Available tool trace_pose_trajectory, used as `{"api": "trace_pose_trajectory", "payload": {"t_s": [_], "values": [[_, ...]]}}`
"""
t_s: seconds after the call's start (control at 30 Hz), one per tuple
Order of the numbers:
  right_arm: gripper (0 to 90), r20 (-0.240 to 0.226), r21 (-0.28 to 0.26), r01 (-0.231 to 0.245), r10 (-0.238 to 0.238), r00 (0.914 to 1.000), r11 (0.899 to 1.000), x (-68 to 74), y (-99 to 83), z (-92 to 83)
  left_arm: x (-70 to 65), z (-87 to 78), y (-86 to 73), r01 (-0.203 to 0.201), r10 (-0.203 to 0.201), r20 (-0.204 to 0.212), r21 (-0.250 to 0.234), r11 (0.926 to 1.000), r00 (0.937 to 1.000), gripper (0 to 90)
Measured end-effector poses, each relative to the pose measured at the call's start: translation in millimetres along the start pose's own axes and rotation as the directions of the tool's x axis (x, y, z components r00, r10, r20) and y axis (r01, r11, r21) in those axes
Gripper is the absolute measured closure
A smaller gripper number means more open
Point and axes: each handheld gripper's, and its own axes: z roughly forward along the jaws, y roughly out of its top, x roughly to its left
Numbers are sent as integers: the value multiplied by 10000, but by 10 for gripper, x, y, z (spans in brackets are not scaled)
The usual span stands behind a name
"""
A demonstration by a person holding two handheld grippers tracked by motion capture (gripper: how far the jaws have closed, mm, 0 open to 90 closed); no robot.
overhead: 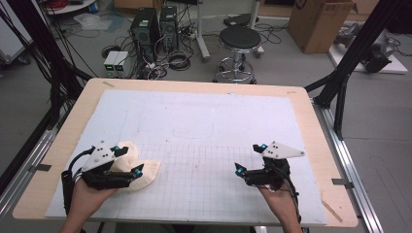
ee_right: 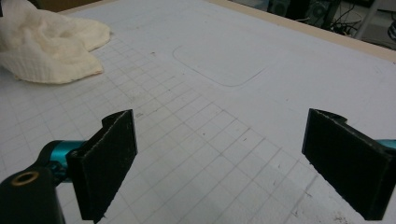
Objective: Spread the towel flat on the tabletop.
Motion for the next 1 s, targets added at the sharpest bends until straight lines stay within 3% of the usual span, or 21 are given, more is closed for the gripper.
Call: {"api": "trace_pose_trajectory", "payload": {"t_s": [0.73, 1.0], "values": [[97, 52, 73, 54, -54, 10000, 10000, 8, -33, 9, -27, -23, 16, -49, 49, 139, 7, 10000, 9999, 235], [97, 76, 171, -43, 41, 10000, 9998, -37, -81, 38, 38, -99, -1, 61, -62, -153, -65, 10000, 9999, 235]]}}
